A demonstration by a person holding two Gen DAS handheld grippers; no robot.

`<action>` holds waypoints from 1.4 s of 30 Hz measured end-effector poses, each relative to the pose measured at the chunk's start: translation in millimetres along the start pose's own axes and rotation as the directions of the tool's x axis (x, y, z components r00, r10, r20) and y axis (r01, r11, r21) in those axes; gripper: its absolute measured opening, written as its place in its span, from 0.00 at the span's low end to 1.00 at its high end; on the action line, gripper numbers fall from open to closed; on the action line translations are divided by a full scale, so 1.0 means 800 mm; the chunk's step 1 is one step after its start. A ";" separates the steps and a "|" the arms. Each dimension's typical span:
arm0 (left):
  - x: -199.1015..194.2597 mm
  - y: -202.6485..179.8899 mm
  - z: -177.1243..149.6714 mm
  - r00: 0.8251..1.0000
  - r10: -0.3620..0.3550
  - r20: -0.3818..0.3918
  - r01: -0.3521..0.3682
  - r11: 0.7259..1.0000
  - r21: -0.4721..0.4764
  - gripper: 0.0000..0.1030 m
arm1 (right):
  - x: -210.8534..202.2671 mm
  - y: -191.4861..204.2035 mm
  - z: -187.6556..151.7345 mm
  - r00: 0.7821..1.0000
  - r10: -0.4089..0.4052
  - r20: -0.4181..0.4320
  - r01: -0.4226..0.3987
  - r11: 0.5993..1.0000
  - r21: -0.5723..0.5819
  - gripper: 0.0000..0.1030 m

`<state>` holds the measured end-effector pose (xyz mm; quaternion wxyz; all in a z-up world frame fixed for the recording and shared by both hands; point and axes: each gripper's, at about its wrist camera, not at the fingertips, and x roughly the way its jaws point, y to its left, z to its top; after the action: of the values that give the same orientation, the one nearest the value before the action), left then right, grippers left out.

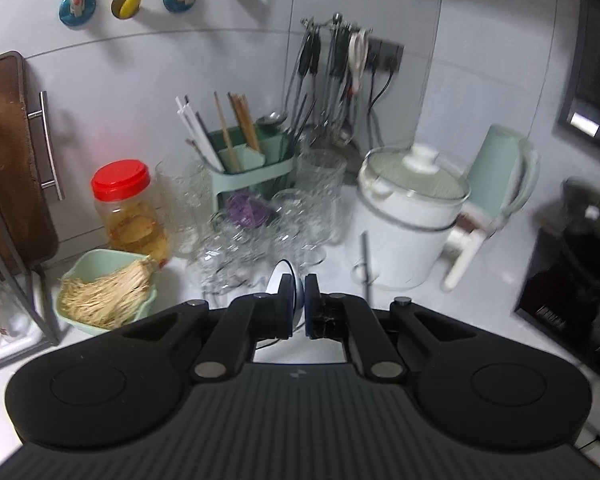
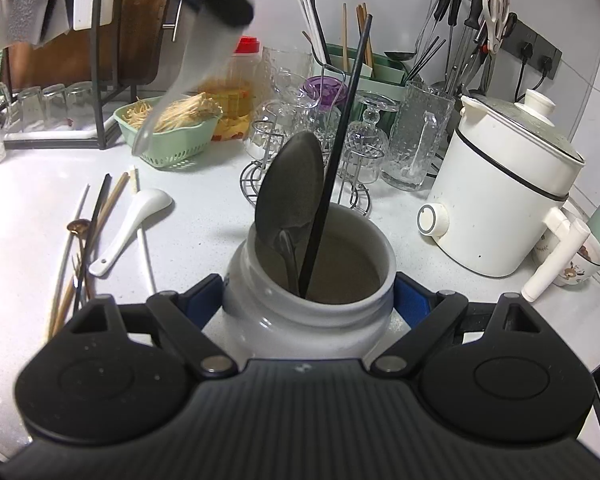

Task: Organize utensils
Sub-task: 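Carry the white ceramic spoon over the mug and lower it in with the left tool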

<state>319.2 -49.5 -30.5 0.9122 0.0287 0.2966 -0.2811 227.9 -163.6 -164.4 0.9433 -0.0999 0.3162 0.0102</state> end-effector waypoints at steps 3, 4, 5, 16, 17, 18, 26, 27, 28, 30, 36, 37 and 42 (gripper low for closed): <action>-0.017 -0.006 0.014 0.999 -0.037 0.026 0.038 0.999 -0.029 0.05 | -0.001 0.002 0.000 1.000 0.003 0.001 -0.003 1.000 0.002 0.89; -0.021 -0.009 0.019 0.998 -0.048 0.035 0.050 0.998 -0.033 0.05 | -0.001 0.002 0.000 1.000 0.007 0.002 -0.007 1.000 0.000 0.89; -0.026 -0.012 0.024 0.997 -0.063 0.045 0.064 0.997 -0.037 0.05 | -0.001 0.002 0.000 1.000 0.011 0.004 -0.011 1.000 -0.003 0.89; -0.039 -0.043 0.058 0.971 -0.232 0.064 0.238 0.967 -0.093 0.05 | 0.000 0.003 0.000 1.000 0.027 0.012 -0.027 1.000 -0.013 0.89; -0.037 -0.046 0.058 0.967 -0.247 0.061 0.252 0.963 -0.099 0.05 | 0.000 0.003 0.000 1.000 0.027 0.013 -0.027 1.000 -0.013 0.89; -0.034 -0.048 0.058 0.965 -0.257 0.056 0.262 0.960 -0.102 0.05 | 0.000 0.003 0.000 1.000 0.027 0.014 -0.027 1.000 -0.013 0.89; -0.016 -0.066 0.057 0.948 -0.318 0.012 0.317 0.938 -0.140 0.05 | -0.001 0.004 0.000 1.000 0.027 0.016 -0.027 1.000 -0.013 0.89; -0.013 -0.069 0.055 0.946 -0.323 0.006 0.321 0.937 -0.138 0.05 | -0.001 0.004 0.000 1.000 0.027 0.016 -0.027 1.000 -0.013 0.89; -0.009 -0.071 0.053 0.945 -0.327 -0.003 0.323 0.936 -0.140 0.05 | -0.001 0.004 0.000 1.000 0.027 0.015 -0.027 1.000 -0.013 0.89; 0.000 -0.075 0.047 0.948 -0.316 -0.034 0.309 0.941 -0.136 0.05 | -0.001 0.004 0.000 0.999 0.027 0.017 -0.027 1.000 -0.013 0.89; 0.037 -0.072 0.022 0.945 -0.310 -0.101 0.292 0.943 -0.161 0.05 | -0.002 0.004 0.001 0.999 0.027 0.020 -0.027 1.000 -0.014 0.89; 0.043 -0.071 0.018 0.945 -0.308 -0.109 0.289 0.943 -0.165 0.05 | -0.002 0.004 0.001 0.999 0.028 0.021 -0.028 1.000 -0.015 0.89; 0.060 -0.061 0.006 0.933 -0.337 -0.125 0.308 0.929 -0.205 0.05 | -0.002 0.004 -0.002 0.999 0.030 0.033 -0.029 0.999 -0.025 0.89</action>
<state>327.6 -115.4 -47.9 0.8260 -0.0822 0.3929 -0.3958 225.6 -160.5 -165.1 0.9470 -0.1065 0.3017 0.0296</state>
